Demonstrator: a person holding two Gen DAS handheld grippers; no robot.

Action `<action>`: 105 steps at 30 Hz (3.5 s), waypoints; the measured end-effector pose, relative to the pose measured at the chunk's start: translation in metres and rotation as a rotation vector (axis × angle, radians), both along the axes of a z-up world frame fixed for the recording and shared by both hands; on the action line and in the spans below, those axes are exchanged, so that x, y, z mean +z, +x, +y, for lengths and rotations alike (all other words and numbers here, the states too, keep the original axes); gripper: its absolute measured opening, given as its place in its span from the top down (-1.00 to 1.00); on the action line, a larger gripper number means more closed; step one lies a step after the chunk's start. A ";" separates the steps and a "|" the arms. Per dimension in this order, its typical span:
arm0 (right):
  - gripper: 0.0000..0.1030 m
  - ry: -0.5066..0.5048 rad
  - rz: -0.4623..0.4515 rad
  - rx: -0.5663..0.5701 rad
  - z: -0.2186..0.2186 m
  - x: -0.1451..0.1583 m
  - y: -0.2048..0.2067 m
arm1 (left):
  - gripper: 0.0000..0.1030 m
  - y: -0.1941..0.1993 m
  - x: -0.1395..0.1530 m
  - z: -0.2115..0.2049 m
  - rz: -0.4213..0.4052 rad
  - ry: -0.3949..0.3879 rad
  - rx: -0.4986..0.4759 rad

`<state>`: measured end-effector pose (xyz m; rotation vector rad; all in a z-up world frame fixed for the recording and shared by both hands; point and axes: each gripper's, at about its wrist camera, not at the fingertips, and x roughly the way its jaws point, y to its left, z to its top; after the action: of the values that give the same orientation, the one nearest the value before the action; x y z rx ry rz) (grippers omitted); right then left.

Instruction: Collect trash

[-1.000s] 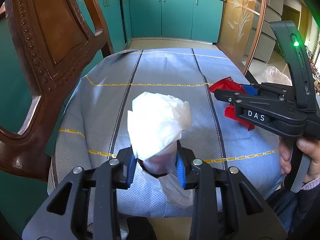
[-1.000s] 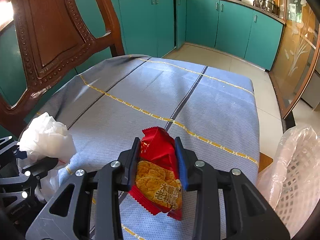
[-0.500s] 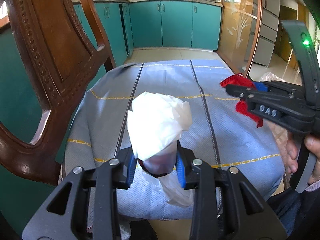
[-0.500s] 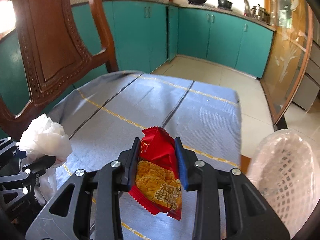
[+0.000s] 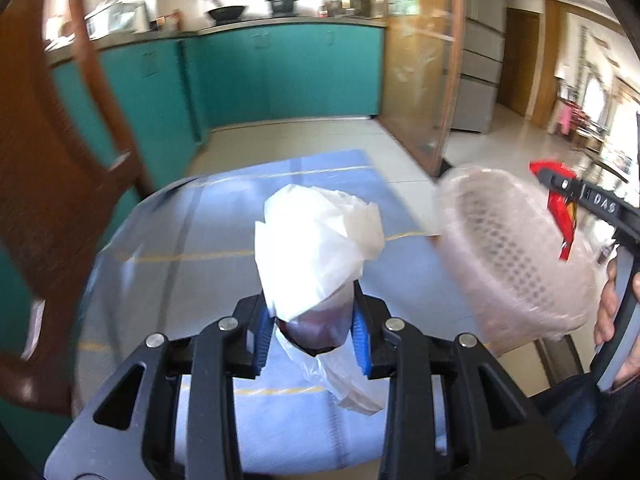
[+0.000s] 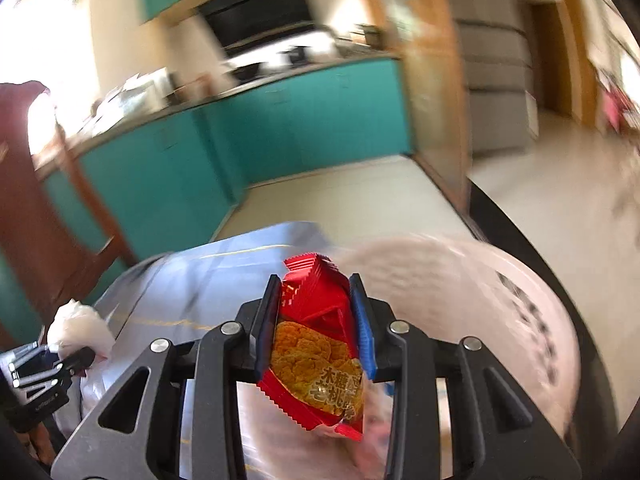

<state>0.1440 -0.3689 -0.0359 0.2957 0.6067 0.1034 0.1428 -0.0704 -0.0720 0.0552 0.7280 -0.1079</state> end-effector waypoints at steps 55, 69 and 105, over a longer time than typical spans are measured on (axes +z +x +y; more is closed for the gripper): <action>-0.93 -0.206 -0.127 -0.015 0.058 0.022 -0.125 | -0.93 -0.115 0.063 0.038 -0.219 0.013 0.105; -0.93 -0.385 -0.282 -0.045 0.104 0.098 -0.233 | -0.94 -0.203 0.097 0.049 -0.329 -0.013 0.057; -0.93 -0.403 -0.296 -0.123 0.108 0.106 -0.281 | -0.94 -0.248 0.121 0.052 -0.380 0.026 0.086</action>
<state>-0.1366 -0.2608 0.0703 -0.0741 0.3034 -0.0926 -0.1049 -0.0185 0.0486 0.0670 0.3518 -0.0039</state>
